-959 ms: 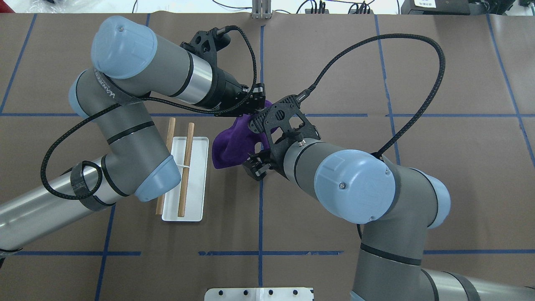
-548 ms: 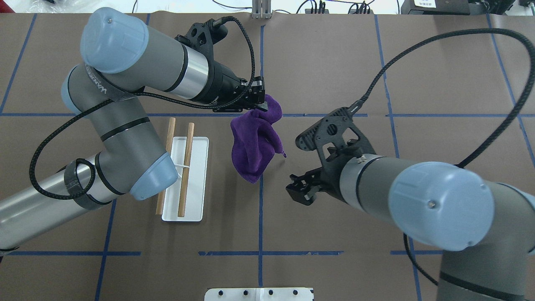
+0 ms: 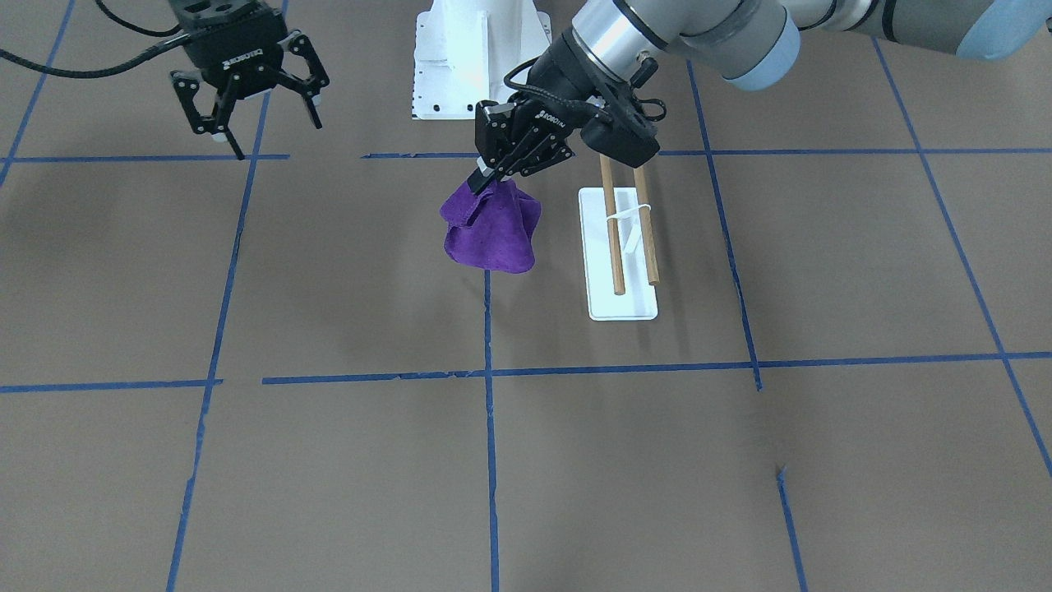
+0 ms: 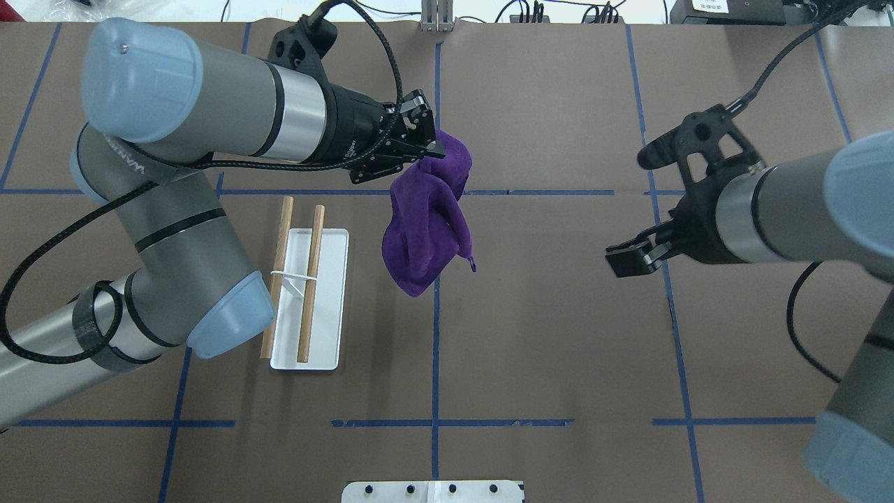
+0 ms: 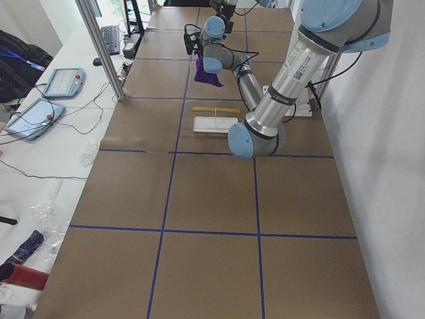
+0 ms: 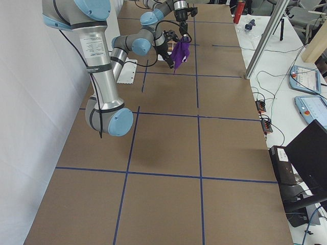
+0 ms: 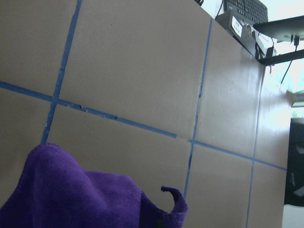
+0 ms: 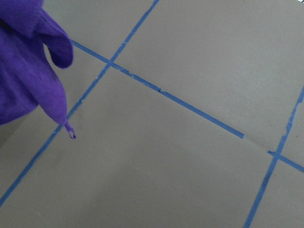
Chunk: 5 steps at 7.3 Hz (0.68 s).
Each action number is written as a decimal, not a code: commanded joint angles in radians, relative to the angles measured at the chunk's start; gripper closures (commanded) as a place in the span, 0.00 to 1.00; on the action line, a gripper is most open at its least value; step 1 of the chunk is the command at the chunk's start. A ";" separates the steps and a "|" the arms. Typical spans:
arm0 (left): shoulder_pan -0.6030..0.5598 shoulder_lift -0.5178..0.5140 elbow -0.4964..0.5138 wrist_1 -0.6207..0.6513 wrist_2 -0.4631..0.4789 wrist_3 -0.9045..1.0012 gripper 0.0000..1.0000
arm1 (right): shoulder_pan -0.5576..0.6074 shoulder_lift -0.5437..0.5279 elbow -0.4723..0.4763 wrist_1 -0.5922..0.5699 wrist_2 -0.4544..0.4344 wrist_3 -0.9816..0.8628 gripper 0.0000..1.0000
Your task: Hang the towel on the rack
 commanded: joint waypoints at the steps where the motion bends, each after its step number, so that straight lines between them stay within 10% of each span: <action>1: 0.034 0.079 -0.102 0.000 0.190 -0.189 1.00 | 0.273 -0.058 -0.099 -0.001 0.238 -0.212 0.00; 5: 0.260 0.298 -0.237 0.009 0.627 -0.369 1.00 | 0.487 -0.058 -0.283 -0.004 0.398 -0.349 0.00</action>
